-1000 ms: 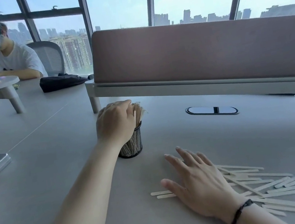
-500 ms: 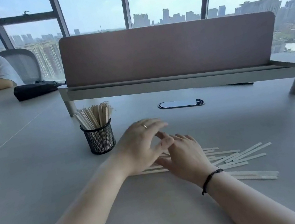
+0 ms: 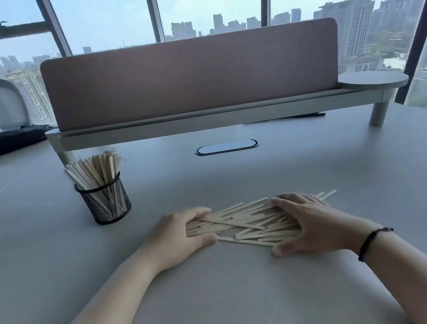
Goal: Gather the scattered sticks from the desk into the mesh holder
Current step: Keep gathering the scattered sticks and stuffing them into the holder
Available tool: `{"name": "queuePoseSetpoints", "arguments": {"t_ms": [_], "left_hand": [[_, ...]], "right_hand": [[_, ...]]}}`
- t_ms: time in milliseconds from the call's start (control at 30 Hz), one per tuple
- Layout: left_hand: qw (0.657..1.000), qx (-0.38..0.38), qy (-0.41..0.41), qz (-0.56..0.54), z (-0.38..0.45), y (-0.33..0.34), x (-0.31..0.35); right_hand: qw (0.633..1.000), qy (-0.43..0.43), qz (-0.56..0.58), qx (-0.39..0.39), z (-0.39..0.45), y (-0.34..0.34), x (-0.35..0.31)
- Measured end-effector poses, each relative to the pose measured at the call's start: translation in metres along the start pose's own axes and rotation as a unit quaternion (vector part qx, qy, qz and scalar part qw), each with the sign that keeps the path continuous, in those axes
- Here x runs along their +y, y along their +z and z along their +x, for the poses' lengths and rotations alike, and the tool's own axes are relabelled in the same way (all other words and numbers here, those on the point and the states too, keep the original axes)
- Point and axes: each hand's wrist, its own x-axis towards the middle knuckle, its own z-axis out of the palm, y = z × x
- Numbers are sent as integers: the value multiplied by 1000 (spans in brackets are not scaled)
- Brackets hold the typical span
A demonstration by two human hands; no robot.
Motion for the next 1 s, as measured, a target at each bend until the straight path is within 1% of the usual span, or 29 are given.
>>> {"name": "queuePoseSetpoints", "arguments": {"t_ms": [100,200,300,467,600,733,867,1000], "left_hand": [[1000,16,-3,-12,0,1,0],[999,31,10,-16,-1,5,1],[999,39,32,-10,-1,10,2],[998,28,54,17,1,18,2],[996,11,71,50,3,20,4],[996,9,73,51,3,21,6],[995,24,86,46,2,21,8],[992,32,95,82,2,23,6]], "right_hand": [[997,-22,45,59,12,8,-9],[991,-29,78,101,19,15,-20],[989,-25,59,130,25,18,-25],[991,-20,16,128,31,18,-33],[991,-25,7,132,37,20,-36],[988,-35,12,151,39,22,-35],[987,-41,3,155,39,23,-34],[985,-44,-23,165,42,25,-36]]}}
